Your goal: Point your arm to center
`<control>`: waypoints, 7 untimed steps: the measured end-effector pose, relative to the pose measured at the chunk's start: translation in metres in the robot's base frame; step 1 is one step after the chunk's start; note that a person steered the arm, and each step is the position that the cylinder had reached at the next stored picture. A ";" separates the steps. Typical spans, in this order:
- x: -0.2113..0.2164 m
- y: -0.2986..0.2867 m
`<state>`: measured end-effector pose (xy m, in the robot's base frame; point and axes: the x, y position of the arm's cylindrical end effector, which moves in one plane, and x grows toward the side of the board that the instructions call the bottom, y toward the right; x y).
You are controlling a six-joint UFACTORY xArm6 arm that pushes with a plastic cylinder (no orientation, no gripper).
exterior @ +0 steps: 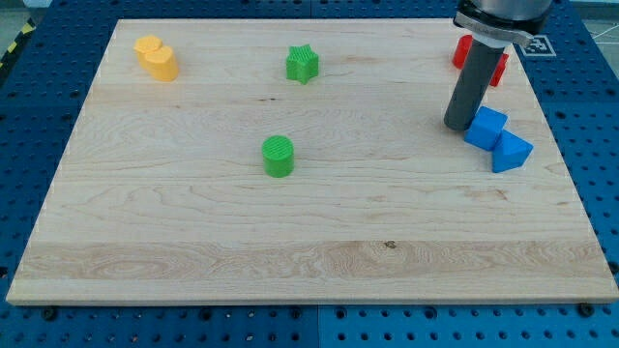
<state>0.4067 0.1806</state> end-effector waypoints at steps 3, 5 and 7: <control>-0.005 -0.010; -0.005 -0.011; -0.012 -0.012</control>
<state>0.3943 0.1690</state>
